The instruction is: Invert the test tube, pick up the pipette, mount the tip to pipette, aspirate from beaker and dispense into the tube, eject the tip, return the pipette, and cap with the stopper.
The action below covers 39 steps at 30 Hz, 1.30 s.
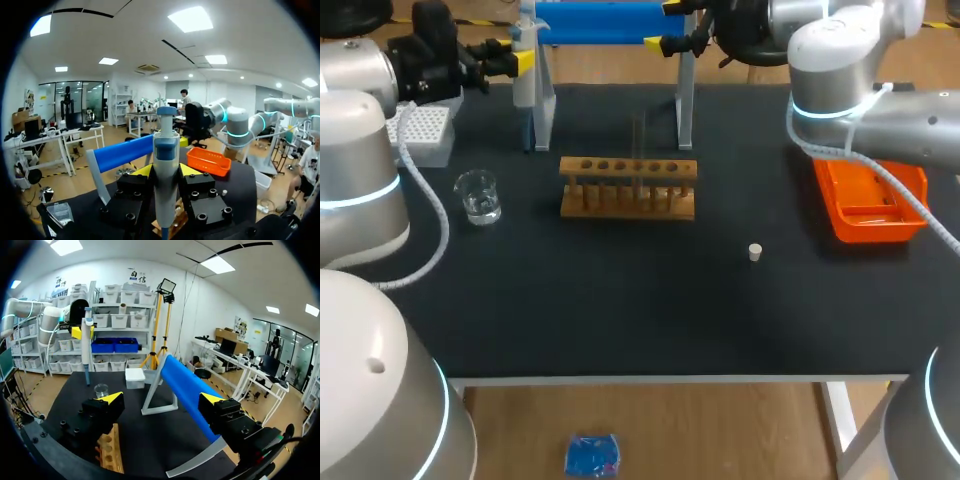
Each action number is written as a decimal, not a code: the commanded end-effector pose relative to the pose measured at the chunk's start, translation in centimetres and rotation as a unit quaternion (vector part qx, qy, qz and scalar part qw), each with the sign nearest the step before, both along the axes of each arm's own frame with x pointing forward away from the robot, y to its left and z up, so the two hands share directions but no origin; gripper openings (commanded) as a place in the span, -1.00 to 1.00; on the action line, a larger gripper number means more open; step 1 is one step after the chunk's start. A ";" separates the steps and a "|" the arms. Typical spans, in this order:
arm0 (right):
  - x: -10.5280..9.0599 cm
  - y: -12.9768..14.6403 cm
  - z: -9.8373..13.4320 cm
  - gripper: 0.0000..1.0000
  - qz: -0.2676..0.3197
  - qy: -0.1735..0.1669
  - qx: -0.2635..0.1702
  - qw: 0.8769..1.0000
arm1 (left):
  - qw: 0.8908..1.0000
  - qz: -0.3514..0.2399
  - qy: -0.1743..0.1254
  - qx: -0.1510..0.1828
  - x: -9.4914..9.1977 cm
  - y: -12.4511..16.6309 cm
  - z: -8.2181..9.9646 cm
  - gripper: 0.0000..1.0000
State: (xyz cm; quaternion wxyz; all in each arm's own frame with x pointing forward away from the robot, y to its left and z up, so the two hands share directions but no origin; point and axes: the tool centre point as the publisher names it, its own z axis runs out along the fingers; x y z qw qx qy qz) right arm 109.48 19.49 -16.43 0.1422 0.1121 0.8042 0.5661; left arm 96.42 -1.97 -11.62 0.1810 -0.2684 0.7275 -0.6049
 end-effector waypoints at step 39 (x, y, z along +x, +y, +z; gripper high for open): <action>0.0 0.0 0.1 1.00 0.001 0.001 -0.001 1.000 | 0.987 0.132 0.088 0.024 13.7 -3.1 -2.4 -1.00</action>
